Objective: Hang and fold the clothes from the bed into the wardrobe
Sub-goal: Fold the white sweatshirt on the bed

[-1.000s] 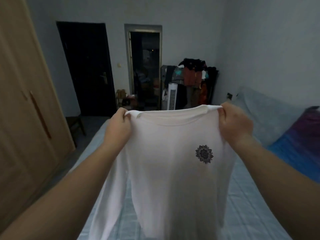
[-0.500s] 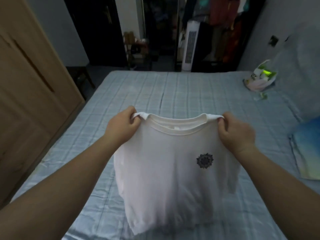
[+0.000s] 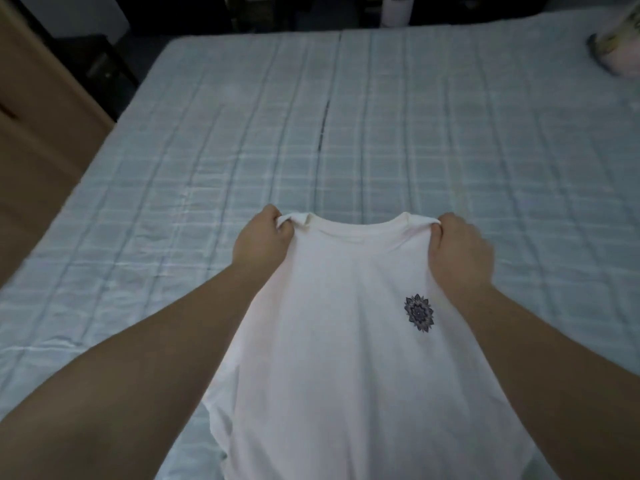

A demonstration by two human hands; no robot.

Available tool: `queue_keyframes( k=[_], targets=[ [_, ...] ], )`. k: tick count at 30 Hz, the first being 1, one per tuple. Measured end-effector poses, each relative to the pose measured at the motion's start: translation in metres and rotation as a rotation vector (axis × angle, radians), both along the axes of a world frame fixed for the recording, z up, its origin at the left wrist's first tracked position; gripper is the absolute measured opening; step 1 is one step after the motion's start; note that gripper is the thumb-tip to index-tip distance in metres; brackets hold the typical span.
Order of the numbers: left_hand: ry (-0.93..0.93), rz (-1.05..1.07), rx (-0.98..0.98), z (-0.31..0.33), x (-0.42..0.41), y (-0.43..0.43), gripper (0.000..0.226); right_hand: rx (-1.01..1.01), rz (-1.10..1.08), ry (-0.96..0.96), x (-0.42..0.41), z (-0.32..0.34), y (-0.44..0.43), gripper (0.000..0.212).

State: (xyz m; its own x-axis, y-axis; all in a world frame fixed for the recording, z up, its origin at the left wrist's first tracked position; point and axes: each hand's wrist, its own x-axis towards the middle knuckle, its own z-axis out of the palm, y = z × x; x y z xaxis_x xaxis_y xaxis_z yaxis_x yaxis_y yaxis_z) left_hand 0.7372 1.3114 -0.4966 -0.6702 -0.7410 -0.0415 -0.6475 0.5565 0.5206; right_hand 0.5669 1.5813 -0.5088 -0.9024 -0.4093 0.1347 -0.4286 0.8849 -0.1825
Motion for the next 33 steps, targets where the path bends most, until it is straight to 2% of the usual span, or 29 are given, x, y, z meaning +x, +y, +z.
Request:
queue_keyframes(
  k=[3,7,11,15,18,20,21,23,25,27,29,33],
  targets=[
    [-0.06,-0.044,0.021,-0.065,-0.031,-0.019,0.014,0.081,0.001,0.001,-0.026,-0.059,-0.02,0.028],
    [-0.082,-0.113,-0.059,-0.131,-0.058,-0.026,0.02,0.142,-0.004,0.027,-0.056,-0.12,-0.033,0.029],
    [-0.114,-0.05,-0.156,-0.166,-0.071,-0.028,0.021,0.195,-0.01,0.093,-0.068,-0.161,-0.039,0.028],
    [-0.174,-0.042,-0.301,-0.181,-0.069,-0.021,0.025,0.148,-0.011,0.115,-0.068,-0.178,-0.039,0.021],
    [-0.001,-0.097,-0.341,-0.177,-0.069,-0.016,0.04,0.029,0.022,0.134,-0.065,-0.172,-0.035,0.019],
    [0.166,-0.213,-0.368,-0.171,-0.063,-0.007,0.046,-0.087,0.13,0.161,-0.054,-0.163,-0.029,0.028],
    [0.177,-0.274,-0.371,-0.17,-0.057,0.001,0.048,-0.134,0.209,0.16,-0.046,-0.159,-0.025,0.031],
    [0.031,-0.381,-0.314,-0.169,-0.044,0.02,0.054,-0.109,0.314,0.083,-0.026,-0.156,-0.02,0.042],
    [-0.181,-0.421,-0.237,-0.177,-0.036,0.032,0.062,0.087,0.327,-0.052,-0.01,-0.158,-0.019,0.058],
    [-0.299,-0.413,-0.224,-0.19,-0.034,0.033,0.069,0.259,0.306,-0.129,-0.006,-0.167,-0.02,0.069],
    [-0.336,-0.399,-0.254,-0.2,-0.034,0.031,0.072,0.33,0.286,-0.118,-0.01,-0.176,-0.021,0.073],
    [-0.359,-0.365,-0.29,-0.209,-0.032,0.034,0.072,0.336,0.269,-0.108,-0.013,-0.187,-0.021,0.074]
  ],
)
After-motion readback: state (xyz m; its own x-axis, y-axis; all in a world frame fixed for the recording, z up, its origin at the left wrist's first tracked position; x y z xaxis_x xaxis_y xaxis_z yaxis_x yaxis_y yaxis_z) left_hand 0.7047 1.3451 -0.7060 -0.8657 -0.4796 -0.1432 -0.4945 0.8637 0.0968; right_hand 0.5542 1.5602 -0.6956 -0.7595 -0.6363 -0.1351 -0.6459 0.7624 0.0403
